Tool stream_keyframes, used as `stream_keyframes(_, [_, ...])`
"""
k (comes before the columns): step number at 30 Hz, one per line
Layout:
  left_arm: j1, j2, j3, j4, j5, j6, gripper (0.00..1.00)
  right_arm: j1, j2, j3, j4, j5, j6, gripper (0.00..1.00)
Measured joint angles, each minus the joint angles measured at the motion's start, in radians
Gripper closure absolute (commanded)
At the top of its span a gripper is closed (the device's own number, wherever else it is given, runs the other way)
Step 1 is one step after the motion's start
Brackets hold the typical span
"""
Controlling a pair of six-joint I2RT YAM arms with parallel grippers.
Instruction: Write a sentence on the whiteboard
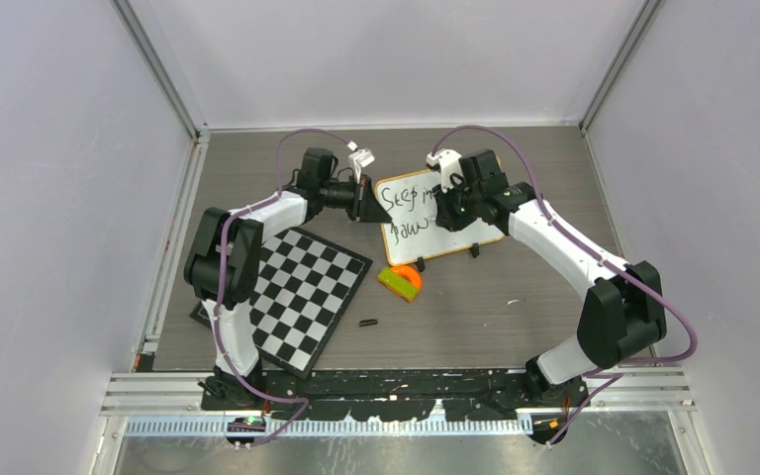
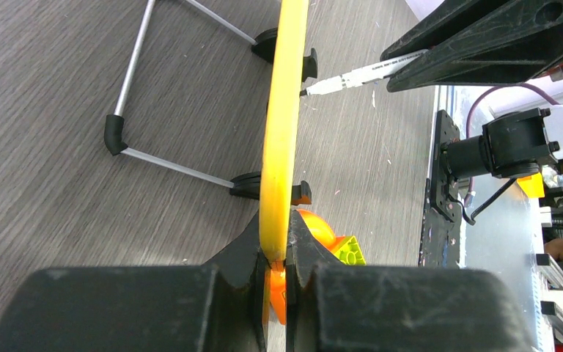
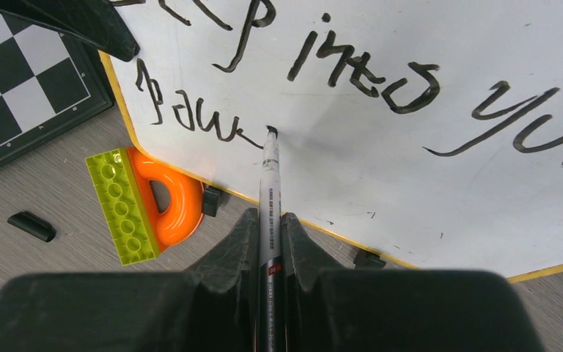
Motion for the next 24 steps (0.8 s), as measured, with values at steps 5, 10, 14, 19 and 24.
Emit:
stream_keyframes(5, [0.0, 0.0, 0.0, 0.0, 0.0, 0.0, 1.0, 0.016, 0.01, 0.0, 0.002, -0.008, 0.0, 1.0])
stream_keyframes(10, [0.0, 0.0, 0.0, 0.0, 0.0, 0.002, 1.0, 0.025, 0.013, -0.006, 0.006, -0.015, 0.0, 1.0])
stream_keyframes(14, [0.0, 0.0, 0.0, 0.0, 0.0, 0.001, 1.0, 0.025, 0.013, -0.02, 0.011, -0.019, 0.0, 1.0])
stream_keyframes(19, [0.0, 0.0, 0.0, 0.0, 0.0, 0.002, 1.0, 0.028, 0.013, -0.06, 0.008, -0.024, -0.001, 1.0])
stream_keyframes(24, [0.0, 0.0, 0.0, 0.0, 0.0, 0.003, 1.0, 0.027, 0.009, -0.076, 0.005, -0.021, -0.006, 1.0])
